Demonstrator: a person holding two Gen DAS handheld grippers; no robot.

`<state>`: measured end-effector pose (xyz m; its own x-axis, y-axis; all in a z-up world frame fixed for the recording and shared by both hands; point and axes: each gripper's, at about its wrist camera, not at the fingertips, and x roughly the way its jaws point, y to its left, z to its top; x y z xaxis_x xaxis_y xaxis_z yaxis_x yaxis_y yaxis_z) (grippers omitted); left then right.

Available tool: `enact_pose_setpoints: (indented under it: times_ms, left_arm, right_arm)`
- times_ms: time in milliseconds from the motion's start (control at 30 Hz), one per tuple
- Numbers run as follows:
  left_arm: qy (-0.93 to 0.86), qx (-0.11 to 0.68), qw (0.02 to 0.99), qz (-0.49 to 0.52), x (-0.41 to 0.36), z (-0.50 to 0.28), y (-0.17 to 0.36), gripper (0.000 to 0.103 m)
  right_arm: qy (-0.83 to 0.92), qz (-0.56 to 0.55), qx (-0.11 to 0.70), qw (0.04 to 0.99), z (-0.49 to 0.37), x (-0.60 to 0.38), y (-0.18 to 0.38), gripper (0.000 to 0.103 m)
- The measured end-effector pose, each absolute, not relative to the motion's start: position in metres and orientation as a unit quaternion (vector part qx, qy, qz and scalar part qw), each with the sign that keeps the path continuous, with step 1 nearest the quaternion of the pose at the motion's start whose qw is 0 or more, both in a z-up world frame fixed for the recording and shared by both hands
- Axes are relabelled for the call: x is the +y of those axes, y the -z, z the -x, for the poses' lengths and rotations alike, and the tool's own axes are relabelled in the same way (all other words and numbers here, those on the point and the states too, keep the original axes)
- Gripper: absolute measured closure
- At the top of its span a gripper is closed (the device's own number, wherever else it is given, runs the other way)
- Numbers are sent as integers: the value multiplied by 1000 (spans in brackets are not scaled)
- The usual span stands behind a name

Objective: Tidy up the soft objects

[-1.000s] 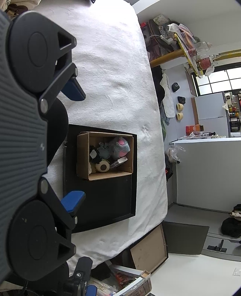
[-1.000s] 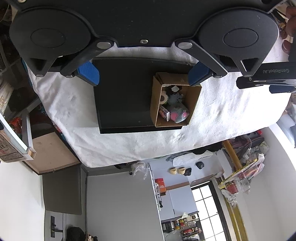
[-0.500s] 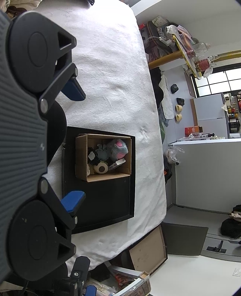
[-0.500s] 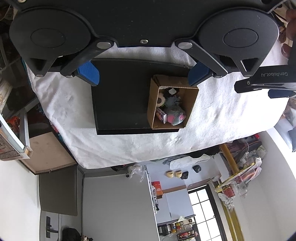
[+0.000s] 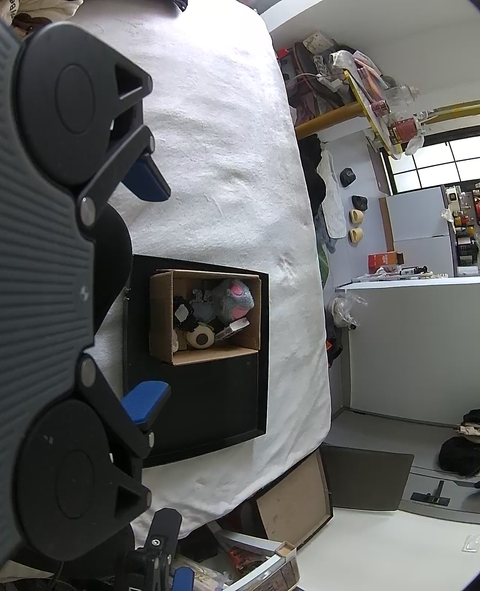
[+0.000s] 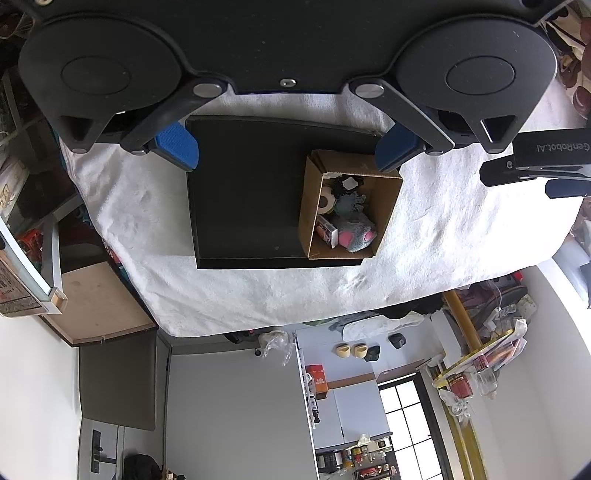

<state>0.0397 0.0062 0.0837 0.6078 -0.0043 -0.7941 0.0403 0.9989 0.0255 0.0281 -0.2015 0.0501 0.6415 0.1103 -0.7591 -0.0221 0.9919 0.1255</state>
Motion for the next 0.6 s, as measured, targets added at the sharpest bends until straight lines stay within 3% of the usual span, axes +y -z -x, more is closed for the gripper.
enact_pose_setpoints:
  times_ms: [600]
  left_arm:
    - [11, 444, 896, -17, 6, -41, -84, 1]
  right_arm:
    - [-32, -50, 424, 903, -31, -200, -50, 0]
